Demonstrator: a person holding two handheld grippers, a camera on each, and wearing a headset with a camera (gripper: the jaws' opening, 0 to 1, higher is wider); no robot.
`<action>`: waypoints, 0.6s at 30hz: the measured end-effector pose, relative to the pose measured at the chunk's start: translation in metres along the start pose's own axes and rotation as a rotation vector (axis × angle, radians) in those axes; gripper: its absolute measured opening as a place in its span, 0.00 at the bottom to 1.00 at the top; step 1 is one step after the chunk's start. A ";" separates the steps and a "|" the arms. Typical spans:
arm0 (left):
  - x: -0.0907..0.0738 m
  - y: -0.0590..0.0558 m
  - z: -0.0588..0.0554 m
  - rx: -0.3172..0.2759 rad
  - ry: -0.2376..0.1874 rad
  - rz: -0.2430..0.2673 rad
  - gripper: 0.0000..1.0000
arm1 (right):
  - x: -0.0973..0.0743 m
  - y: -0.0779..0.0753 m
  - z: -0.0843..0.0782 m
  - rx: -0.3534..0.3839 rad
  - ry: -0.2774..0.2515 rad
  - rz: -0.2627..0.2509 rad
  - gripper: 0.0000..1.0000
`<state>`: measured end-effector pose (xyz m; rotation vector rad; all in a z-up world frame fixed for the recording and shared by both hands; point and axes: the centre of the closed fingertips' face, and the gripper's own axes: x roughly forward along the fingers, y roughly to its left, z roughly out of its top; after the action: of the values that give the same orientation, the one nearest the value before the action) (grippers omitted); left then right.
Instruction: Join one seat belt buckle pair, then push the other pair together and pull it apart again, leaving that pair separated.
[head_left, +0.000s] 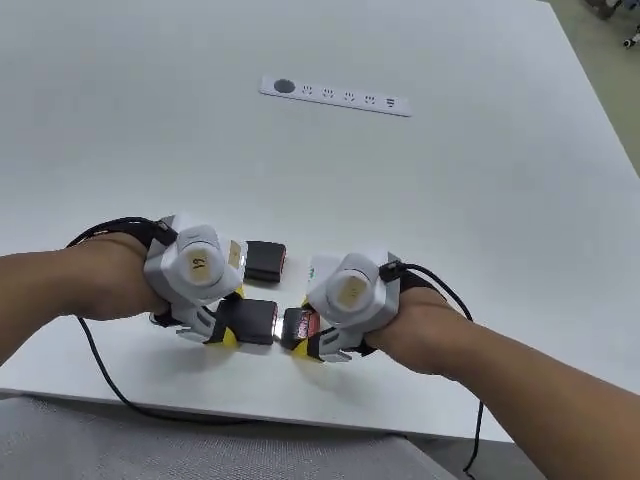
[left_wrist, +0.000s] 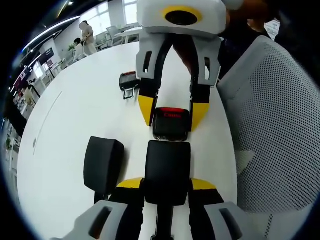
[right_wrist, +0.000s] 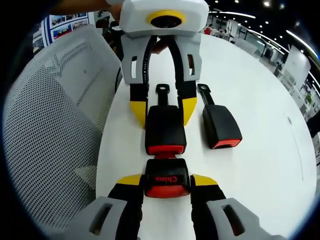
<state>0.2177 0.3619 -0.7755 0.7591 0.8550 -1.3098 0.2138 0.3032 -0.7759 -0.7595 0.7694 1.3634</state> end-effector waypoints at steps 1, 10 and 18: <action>-0.002 0.000 0.002 -0.002 -0.005 0.000 0.36 | -0.001 0.000 0.001 0.000 -0.002 0.001 0.34; -0.027 0.006 0.025 0.007 -0.044 0.012 0.34 | -0.021 0.001 0.017 -0.017 -0.037 0.001 0.31; -0.030 0.026 0.040 0.013 -0.070 0.042 0.36 | -0.035 -0.020 0.011 -0.024 -0.043 -0.034 0.33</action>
<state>0.2456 0.3455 -0.7297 0.7333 0.7717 -1.2985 0.2321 0.2921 -0.7404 -0.7561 0.7044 1.3562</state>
